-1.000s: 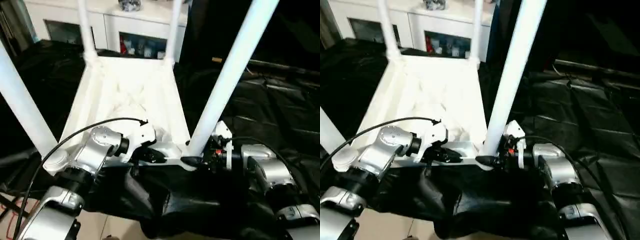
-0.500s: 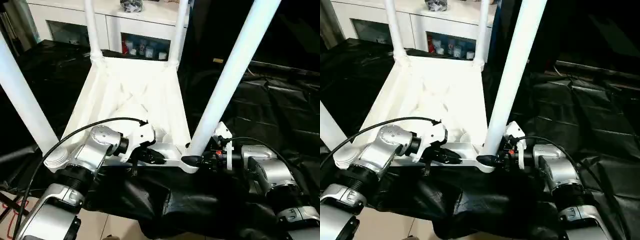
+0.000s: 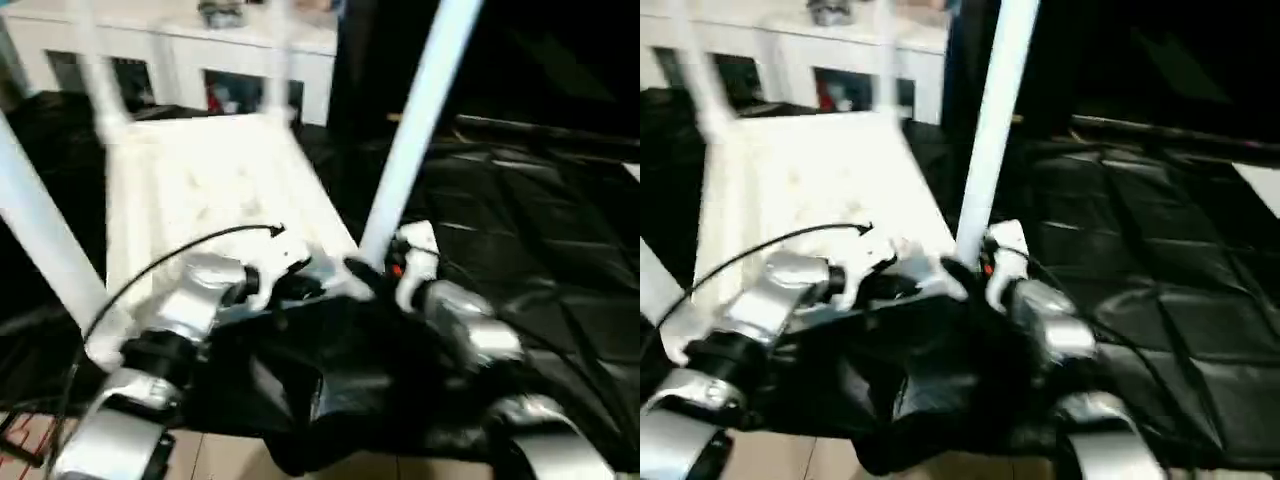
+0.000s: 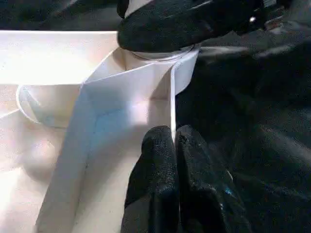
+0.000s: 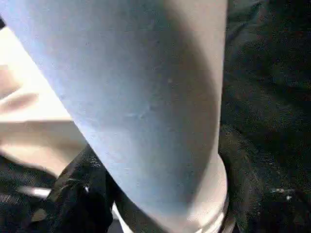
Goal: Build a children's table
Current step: Rotate leg to tighten
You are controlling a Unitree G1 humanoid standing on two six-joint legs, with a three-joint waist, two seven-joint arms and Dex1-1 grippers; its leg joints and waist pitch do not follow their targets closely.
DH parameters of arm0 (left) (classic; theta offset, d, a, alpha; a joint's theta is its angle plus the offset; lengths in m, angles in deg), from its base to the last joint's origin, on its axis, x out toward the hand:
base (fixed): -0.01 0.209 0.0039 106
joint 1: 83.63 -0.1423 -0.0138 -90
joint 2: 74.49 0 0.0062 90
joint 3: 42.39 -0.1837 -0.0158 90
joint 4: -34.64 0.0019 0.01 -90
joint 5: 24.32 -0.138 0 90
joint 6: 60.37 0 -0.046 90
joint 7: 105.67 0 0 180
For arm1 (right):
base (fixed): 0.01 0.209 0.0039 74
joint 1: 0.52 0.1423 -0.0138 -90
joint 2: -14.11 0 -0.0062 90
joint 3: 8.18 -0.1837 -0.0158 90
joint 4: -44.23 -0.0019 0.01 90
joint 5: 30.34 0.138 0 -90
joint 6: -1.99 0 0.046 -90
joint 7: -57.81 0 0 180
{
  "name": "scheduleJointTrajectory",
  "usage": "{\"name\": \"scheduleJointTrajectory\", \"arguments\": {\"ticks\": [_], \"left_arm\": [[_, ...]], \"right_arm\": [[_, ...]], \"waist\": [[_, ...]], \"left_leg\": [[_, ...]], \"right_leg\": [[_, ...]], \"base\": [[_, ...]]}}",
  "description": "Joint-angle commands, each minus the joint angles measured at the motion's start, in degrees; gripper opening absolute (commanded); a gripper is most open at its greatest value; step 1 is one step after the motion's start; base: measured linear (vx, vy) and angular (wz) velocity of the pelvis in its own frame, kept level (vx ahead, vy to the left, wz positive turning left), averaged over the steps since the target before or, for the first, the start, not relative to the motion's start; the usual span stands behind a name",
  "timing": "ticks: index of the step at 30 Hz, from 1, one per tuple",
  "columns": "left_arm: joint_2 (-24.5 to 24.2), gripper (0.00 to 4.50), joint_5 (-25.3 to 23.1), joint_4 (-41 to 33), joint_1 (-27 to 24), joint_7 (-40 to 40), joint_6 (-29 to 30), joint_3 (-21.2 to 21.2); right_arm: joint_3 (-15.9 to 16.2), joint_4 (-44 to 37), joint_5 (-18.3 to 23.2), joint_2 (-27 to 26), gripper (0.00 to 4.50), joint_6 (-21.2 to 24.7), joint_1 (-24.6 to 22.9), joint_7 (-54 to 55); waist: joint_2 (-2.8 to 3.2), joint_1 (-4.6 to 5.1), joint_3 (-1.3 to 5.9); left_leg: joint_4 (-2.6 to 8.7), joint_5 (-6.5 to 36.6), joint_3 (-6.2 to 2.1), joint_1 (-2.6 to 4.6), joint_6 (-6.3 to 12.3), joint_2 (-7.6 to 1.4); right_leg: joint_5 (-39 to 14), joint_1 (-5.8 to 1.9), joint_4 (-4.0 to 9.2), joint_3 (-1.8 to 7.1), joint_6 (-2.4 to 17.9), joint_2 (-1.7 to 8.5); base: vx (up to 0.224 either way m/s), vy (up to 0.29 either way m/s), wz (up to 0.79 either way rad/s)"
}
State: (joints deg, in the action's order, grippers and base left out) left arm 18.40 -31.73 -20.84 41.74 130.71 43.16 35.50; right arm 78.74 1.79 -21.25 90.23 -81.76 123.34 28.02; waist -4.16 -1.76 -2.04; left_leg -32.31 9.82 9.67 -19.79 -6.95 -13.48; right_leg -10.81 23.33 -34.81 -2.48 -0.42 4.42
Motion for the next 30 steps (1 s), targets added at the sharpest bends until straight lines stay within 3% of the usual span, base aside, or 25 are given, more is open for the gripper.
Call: {"name": "scheduleJointTrajectory", "arguments": {"ticks": [1,2,3,6,8,14,17,20,22,25,30], "left_arm": [[6.67,0.00,2.79,-4.72,-1.41,2.05,0.77,-4.66],[6.67,0.00,2.79,-4.72,-1.41,2.05,0.77,-4.66],[6.77,0.00,2.79,-4.63,-1.34,2.33,0.50,-5.02],[6.63,0.00,2.55,-4.31,-1.16,2.32,0.28,-5.27],[6.25,0.00,2.26,-3.95,-0.94,2.33,-0.04,-5.30],[3.62,0.00,2.35,-4.00,-0.82,4.32,-1.11,-4.59],[2.02,0.00,2.94,-4.31,-0.99,6.98,-2.39,-4.48],[0.47,0.00,3.29,-3.95,-0.88,9.61,-3.37,-4.35],[0.03,0.00,3.23,-3.03,-0.42,10.29,-3.83,-4.06],[-0.48,0.00,3.21,-0.56,0.98,10.84,-4.65,-3.22],[-1.58,0.00,3.08,2.65,2.92,11.48,-6.39,-2.86]], "right_arm": [[3.26,5.48,-3.78,-3.49,2.65,-0.56,0.52,2.19],[3.26,5.48,-3.78,-3.49,3.21,-0.56,0.52,2.19],[2.73,5.03,-2.40,-3.75,3.21,0.04,1.01,0.14],[2.51,4.69,-1.29,-3.61,3.41,0.38,1.47,-2.09],[3.49,4.13,-1.71,-2.77,3.72,-0.44,1.33,-4.01],[6.73,-1.91,-0.83,1.82,3.72,-3.15,-1.91,-17.83],[9.32,-7.14,1.15,5.27,3.72,-0.28,-4.70,-29.44],[12.96,-12.36,2.78,9.79,3.72,3.05,-7.62,-40.19],[14.06,-13.89,3.36,11.44,3.72,4.71,-8.37,-43.20],[15.22,-15.62,3.37,13.21,3.72,6.10,-9.25,-46.60],[16.72,-18.32,2.81,14.06,3.57,8.02,-10.36,-49.07]], "waist": [[0.76,-0.28,2.24],[0.72,-0.25,2.22],[1.22,-0.32,2.26],[1.03,-0.52,2.54],[1.28,-0.54,2.56],[1.10,-1.06,2.86],[0.95,-1.59,2.86],[0.98,-2.27,2.87],[0.91,-2.63,2.75],[0.89,-3.32,2.36],[0.62,-3.55,2.38]], "left_leg": [[4.15,22.76,0.24,-0.06,-0.54,0.45],[4.17,22.53,0.25,-0.15,-0.50,0.45],[4.16,22.16,0.34,-0.11,-0.28,0.56],[3.95,19.88,0.75,0.01,0.45,0.47],[4.01,18.38,0.76,-0.42,0.68,0.59],[3.61,14.53,1.08,-0.47,2.60,0.50],[3.63,12.21,1.08,-0.59,3.69,0.50],[3.42,11.71,1.27,-0.16,4.76,0.38],[3.50,12.12,1.25,-0.29,4.73,0.34],[3.81,15.90,1.22,0.08,2.91,0.26],[3.94,16.57,0.97,-0.08,1.81,0.28]], "right_leg": [[-26.82,-1.26,5.86,1.42,7.38,2.60],[-26.03,-1.31,5.76,1.42,7.69,2.57],[-24.44,-1.35,5.65,1.50,8.09,2.37],[-17.80,-1.46,5.12,1.76,10.12,2.06],[-15.56,-2.00,4.78,1.77,10.77,2.06],[-10.47,-2.56,4.45,1.76,12.02,2.11],[-7.00,-2.88,4.01,1.65,13.19,2.00],[-4.78,-2.86,3.93,1.73,13.98,1.95],[-5.64,-2.93,3.96,1.64,14.06,2.01],[-14.67,-2.50,4.86,1.67,11.91,2.30],[-19.07,-2.39,5.12,1.71,9.76,2.50]], "base": [[0.000,0.000,0.00],[0.000,0.000,0.00],[0.000,0.000,0.00],[0.000,0.000,0.00],[0.000,0.000,0.00],[0.000,0.000,0.00],[0.000,0.000,0.00],[0.000,0.000,0.00],[0.000,0.000,0.00],[0.000,0.000,0.00],[0.000,0.000,0.00]]}}
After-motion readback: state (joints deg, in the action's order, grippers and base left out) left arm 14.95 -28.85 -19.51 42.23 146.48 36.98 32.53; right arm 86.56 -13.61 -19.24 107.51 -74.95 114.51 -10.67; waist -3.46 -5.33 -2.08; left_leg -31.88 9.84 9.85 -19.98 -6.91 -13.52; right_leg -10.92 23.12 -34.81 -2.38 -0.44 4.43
